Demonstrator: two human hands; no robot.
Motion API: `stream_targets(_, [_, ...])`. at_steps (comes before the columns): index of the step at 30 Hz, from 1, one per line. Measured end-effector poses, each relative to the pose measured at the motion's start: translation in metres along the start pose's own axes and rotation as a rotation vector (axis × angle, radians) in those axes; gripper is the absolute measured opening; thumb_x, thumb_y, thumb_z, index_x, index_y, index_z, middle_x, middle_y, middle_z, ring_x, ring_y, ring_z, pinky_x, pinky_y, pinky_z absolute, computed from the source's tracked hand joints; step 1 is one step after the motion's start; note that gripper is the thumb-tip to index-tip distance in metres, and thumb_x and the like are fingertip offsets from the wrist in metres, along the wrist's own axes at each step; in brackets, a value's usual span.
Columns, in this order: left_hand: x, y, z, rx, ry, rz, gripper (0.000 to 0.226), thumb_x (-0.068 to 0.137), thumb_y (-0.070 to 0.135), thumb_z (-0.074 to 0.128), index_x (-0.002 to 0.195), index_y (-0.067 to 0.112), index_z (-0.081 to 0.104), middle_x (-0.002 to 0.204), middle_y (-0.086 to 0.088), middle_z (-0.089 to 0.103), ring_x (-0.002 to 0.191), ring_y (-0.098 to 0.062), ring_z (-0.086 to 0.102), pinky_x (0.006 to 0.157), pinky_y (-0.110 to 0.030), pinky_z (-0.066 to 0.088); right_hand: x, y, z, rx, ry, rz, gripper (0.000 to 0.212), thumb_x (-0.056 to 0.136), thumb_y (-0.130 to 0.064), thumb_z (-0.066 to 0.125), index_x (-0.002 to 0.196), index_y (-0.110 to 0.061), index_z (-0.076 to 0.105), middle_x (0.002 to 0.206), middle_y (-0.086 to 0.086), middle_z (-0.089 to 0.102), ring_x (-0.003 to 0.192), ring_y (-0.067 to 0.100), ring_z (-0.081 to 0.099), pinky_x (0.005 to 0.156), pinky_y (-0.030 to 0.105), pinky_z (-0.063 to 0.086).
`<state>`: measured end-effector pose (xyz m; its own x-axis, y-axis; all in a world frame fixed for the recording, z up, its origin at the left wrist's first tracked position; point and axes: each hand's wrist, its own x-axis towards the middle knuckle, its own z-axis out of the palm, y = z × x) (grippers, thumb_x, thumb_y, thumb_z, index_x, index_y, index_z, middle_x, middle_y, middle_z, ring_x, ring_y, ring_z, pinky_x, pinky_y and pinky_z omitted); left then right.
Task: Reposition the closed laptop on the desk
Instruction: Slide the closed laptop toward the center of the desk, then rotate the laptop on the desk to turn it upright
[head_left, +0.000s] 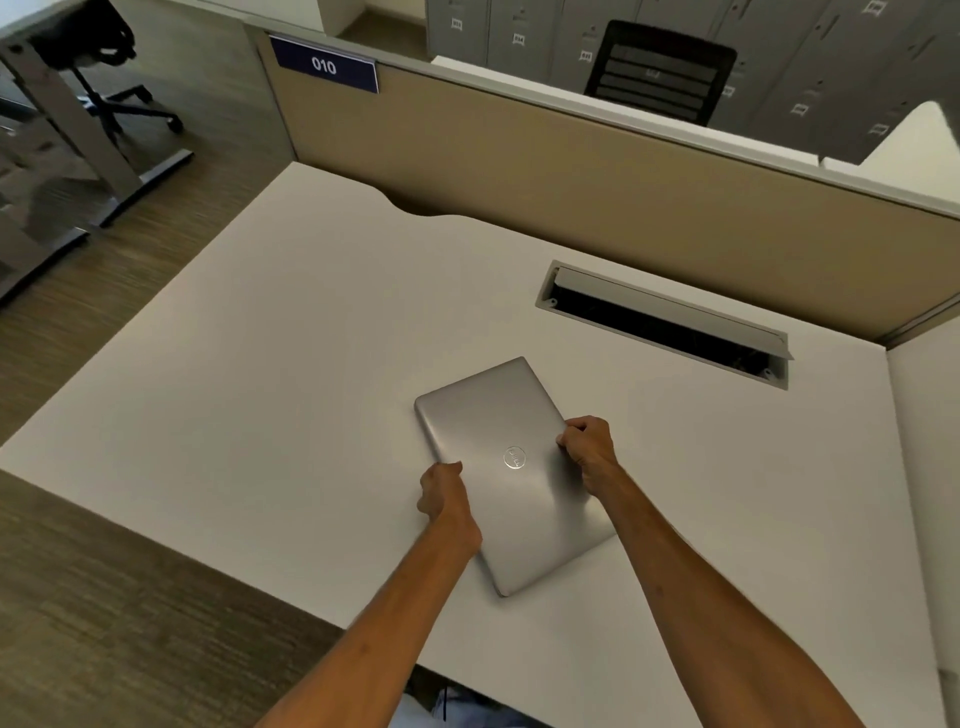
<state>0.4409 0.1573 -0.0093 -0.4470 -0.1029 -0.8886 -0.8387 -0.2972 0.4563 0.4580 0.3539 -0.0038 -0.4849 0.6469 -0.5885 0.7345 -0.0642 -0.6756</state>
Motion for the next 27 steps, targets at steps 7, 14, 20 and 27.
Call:
stream_targets(7, [-0.011, -0.019, 0.003, 0.039, 0.045, 0.032, 0.050, 0.099, 0.015, 0.062, 0.148, 0.013, 0.067, 0.158, -0.018, 0.058, 0.138, -0.046, 0.068, 0.114, -0.062, 0.060, -0.002, 0.015, -0.011, 0.027, 0.007, 0.027, 0.036, 0.092, 0.010, 0.058, 0.126, 0.005, 0.071, 0.132, 0.024, 0.071, 0.098, 0.026, 0.058, 0.084, 0.030, 0.045])
stream_targets(14, [-0.013, -0.028, 0.006, 0.131, 0.077, 0.100, 0.052, 0.102, 0.014, 0.059, 0.154, 0.015, 0.062, 0.161, -0.018, 0.053, 0.142, -0.046, 0.063, 0.119, -0.061, 0.056, -0.004, 0.020, -0.014, 0.003, 0.020, 0.015, 0.039, 0.092, 0.003, 0.061, 0.129, -0.004, 0.071, 0.130, 0.016, 0.072, 0.119, 0.035, 0.068, 0.106, 0.045, 0.057])
stream_targets(20, [-0.014, -0.030, 0.006, 0.207, 0.093, 0.143, 0.055, 0.103, 0.007, 0.051, 0.156, 0.016, 0.062, 0.163, -0.019, 0.052, 0.146, -0.047, 0.060, 0.122, -0.062, 0.054, -0.007, 0.021, -0.015, -0.023, 0.042, -0.021, 0.037, 0.090, 0.002, 0.062, 0.124, -0.007, 0.073, 0.125, 0.013, 0.075, 0.119, 0.036, 0.069, 0.109, 0.051, 0.055])
stream_targets(27, [-0.020, -0.031, -0.001, 0.324, 0.029, 0.186, 0.058, 0.104, 0.009, 0.050, 0.161, 0.018, 0.056, 0.163, -0.014, 0.043, 0.144, -0.044, 0.060, 0.120, -0.057, 0.056, -0.011, 0.029, -0.014, -0.110, 0.053, -0.087, 0.038, 0.091, -0.005, 0.062, 0.127, -0.011, 0.072, 0.126, 0.010, 0.075, 0.119, 0.034, 0.068, 0.111, 0.052, 0.052])
